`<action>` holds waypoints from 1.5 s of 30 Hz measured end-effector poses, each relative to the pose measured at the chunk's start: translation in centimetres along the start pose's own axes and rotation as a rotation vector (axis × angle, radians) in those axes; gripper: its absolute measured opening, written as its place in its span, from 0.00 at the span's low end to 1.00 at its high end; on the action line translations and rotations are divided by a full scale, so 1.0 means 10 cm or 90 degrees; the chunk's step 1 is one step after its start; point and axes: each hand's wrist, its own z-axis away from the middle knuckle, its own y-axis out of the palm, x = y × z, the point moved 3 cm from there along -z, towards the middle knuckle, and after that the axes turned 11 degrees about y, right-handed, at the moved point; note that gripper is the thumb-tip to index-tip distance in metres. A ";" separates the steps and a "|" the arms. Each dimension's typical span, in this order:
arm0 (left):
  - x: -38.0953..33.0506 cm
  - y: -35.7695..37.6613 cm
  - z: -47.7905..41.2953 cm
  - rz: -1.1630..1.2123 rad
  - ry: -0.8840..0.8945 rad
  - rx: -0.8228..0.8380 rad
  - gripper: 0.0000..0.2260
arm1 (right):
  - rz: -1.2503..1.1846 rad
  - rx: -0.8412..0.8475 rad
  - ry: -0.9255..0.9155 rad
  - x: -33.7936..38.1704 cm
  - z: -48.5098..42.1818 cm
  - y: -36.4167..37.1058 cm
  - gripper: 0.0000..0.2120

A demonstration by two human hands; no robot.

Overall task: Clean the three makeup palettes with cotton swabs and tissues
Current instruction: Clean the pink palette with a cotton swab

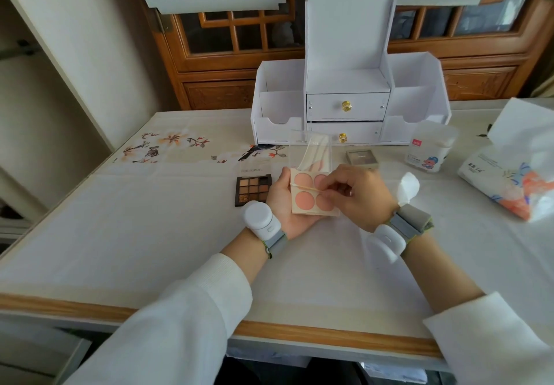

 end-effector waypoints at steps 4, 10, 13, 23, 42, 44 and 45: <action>0.01 -0.02 -0.01 -0.001 0.001 -0.005 0.30 | 0.007 0.003 0.004 0.01 0.00 0.00 0.08; 0.00 -0.02 -0.03 0.010 0.007 -0.005 0.29 | 0.020 0.025 0.001 0.02 0.01 0.00 0.06; 0.00 -0.03 -0.04 -0.002 0.014 -0.012 0.29 | 0.034 0.046 0.012 0.02 0.01 0.02 0.06; -0.01 -0.06 -0.06 0.009 0.030 -0.015 0.28 | 0.044 0.015 0.007 0.02 0.00 -0.01 0.05; -0.01 -0.09 -0.09 0.010 0.040 -0.013 0.28 | 0.067 0.016 0.011 0.00 0.02 -0.02 0.06; -0.01 -0.09 -0.08 0.007 0.041 -0.014 0.28 | 0.072 0.018 0.012 0.01 0.02 -0.02 0.06; -0.01 -0.09 -0.08 0.009 0.040 -0.015 0.28 | 0.074 0.020 0.010 0.01 0.02 -0.01 0.06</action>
